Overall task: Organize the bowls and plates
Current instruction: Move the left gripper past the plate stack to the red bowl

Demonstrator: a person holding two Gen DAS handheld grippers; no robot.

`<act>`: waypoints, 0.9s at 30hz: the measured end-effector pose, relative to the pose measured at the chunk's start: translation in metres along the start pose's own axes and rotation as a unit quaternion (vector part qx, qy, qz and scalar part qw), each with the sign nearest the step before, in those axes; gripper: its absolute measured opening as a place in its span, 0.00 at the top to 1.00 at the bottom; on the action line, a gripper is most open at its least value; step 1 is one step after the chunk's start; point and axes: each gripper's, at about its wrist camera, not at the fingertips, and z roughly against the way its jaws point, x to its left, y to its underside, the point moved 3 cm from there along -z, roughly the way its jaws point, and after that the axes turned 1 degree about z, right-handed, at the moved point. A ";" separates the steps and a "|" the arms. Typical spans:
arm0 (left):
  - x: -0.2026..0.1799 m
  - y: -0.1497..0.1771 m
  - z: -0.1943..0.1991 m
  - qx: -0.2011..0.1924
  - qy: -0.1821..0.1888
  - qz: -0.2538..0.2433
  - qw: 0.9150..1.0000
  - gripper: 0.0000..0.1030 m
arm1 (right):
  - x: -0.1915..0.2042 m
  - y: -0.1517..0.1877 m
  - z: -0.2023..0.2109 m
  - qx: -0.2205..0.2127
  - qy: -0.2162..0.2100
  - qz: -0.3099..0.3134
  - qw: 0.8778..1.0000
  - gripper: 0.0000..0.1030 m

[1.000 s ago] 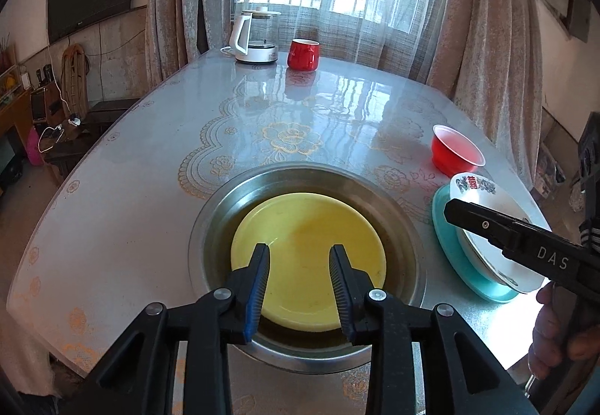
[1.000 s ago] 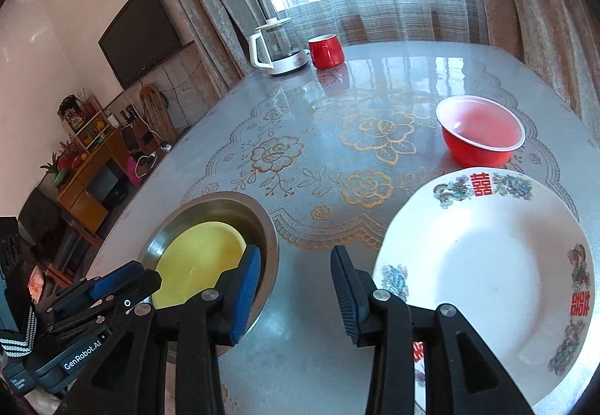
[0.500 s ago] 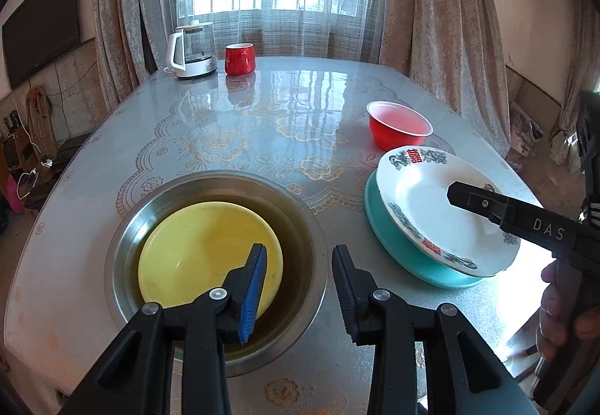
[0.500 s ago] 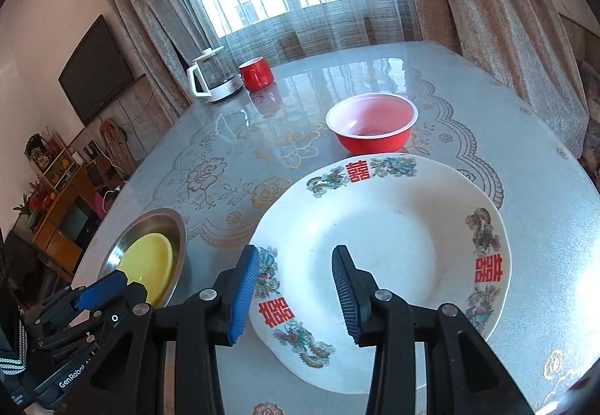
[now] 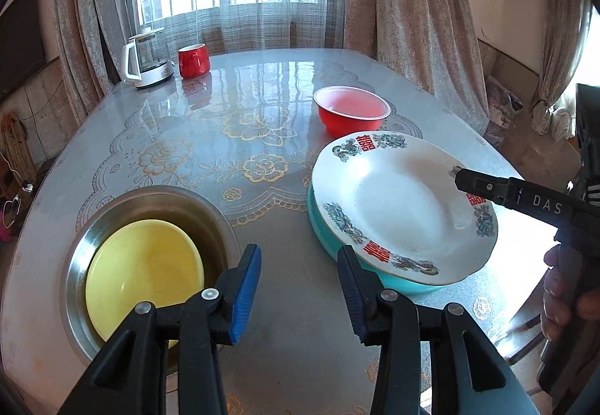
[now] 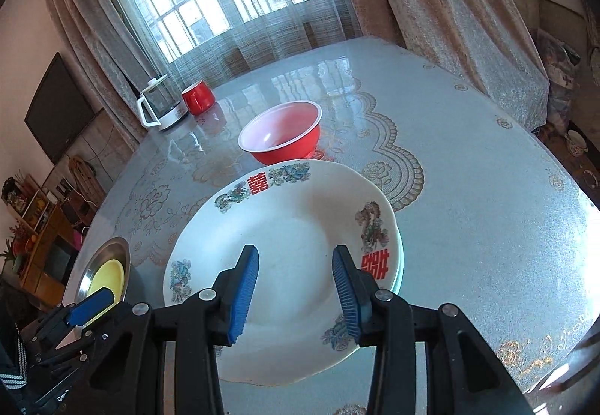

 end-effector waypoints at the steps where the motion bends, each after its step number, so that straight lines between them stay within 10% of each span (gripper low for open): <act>1: -0.002 -0.001 -0.002 0.002 0.002 0.000 1.000 0.57 | -0.003 0.000 0.000 0.000 0.001 -0.004 1.000 0.60; 27: -0.001 -0.073 -0.061 0.045 0.064 0.061 0.995 0.55 | -0.050 -0.057 -0.024 0.014 -0.044 -0.067 0.997 0.60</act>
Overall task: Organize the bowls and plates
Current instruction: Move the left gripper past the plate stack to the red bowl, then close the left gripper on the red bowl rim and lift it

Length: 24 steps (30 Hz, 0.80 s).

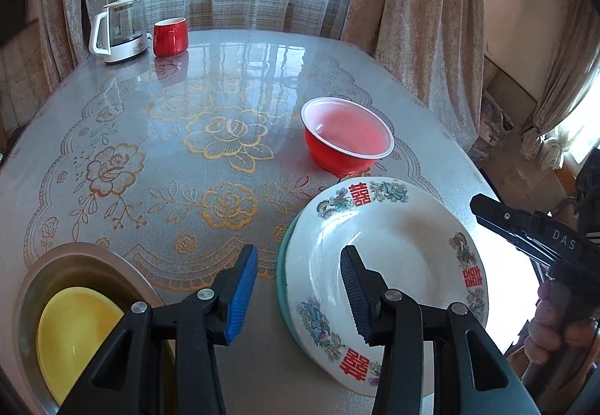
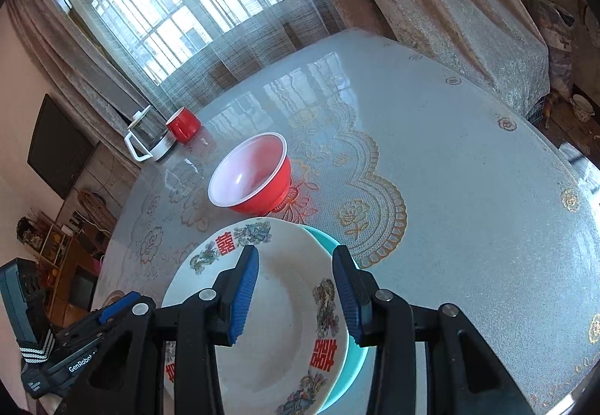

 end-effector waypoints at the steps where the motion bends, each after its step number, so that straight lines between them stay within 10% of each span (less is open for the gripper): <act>1: -0.001 -0.005 -0.003 0.000 0.004 0.001 1.000 0.55 | 0.000 -0.004 -0.003 0.003 -0.005 -0.003 1.000 0.60; 24: 0.000 -0.095 -0.091 0.044 0.044 0.085 0.994 0.57 | 0.002 -0.079 -0.094 0.065 -0.034 -0.036 0.997 0.71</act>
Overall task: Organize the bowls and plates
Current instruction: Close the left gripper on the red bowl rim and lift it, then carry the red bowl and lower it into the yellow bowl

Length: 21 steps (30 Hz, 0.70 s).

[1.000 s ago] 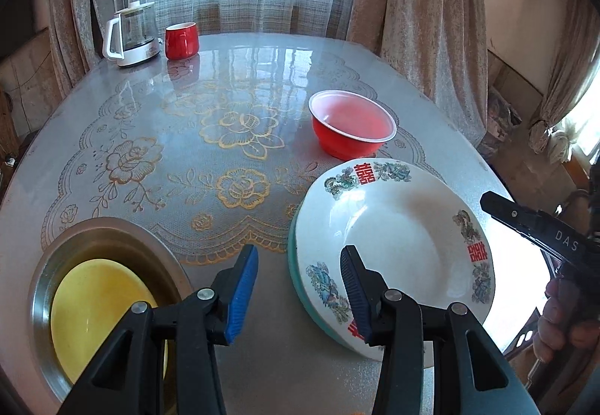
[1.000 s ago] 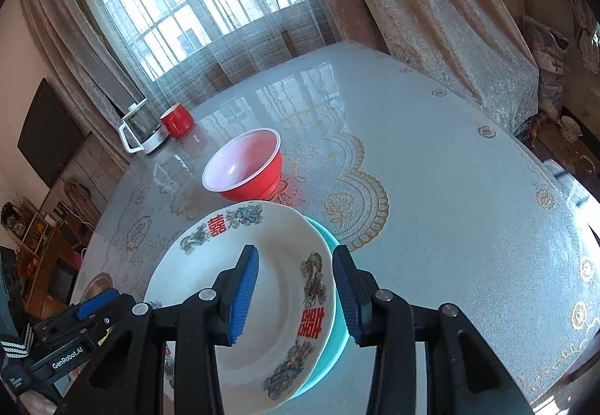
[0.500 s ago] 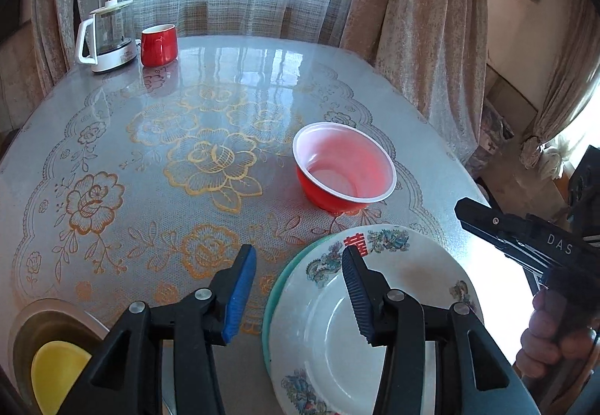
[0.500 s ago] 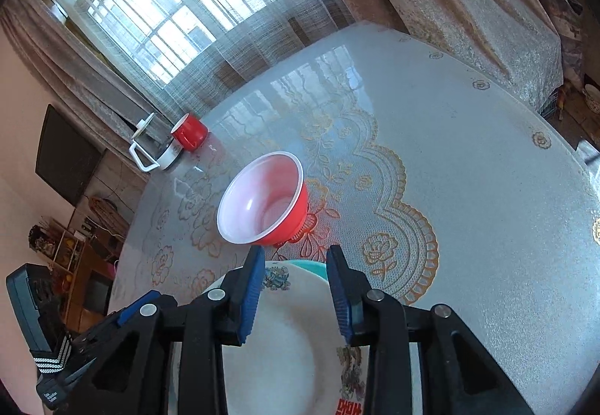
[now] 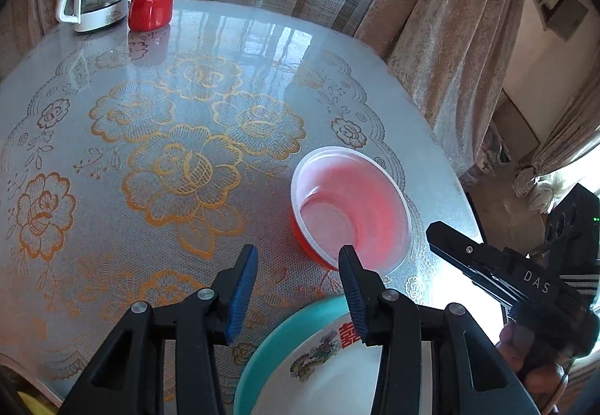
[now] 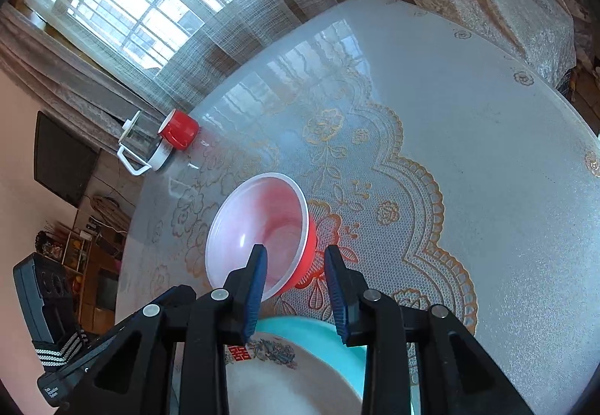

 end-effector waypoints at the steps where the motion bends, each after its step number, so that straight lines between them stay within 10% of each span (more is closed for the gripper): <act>1: 0.000 -0.002 -0.004 0.001 0.000 0.003 1.000 0.57 | 0.000 -0.001 -0.004 0.001 0.003 0.000 1.000 0.72; 5: 0.000 -0.008 -0.023 0.015 0.004 0.010 1.000 0.65 | 0.001 -0.005 -0.021 0.015 0.011 0.008 1.000 0.82; 7: -0.001 -0.009 -0.032 0.025 0.003 0.005 1.000 0.85 | 0.001 -0.003 -0.028 0.023 0.014 0.012 1.000 0.86; 21: 0.003 -0.002 0.015 -0.028 0.008 -0.013 1.000 0.88 | 0.026 0.002 -0.017 0.013 -0.012 0.027 0.999 0.89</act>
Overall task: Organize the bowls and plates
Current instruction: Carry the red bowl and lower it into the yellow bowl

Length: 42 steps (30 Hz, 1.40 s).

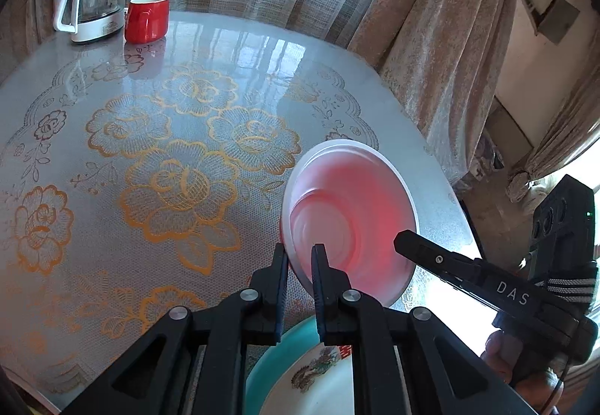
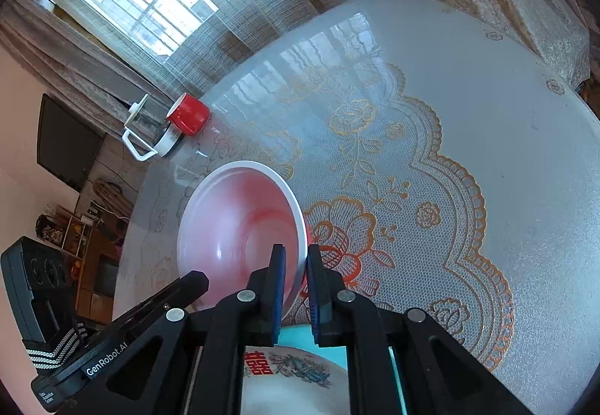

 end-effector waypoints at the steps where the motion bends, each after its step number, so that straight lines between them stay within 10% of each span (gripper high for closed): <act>1: 0.000 0.002 0.006 -0.003 -0.003 -0.002 1.000 0.88 | 0.005 0.001 0.002 -0.001 -0.004 0.002 1.000 0.89; 42: 0.123 0.139 0.206 -0.084 -0.041 0.053 0.994 0.88 | 0.166 0.146 0.027 0.055 -0.130 0.107 0.984 0.89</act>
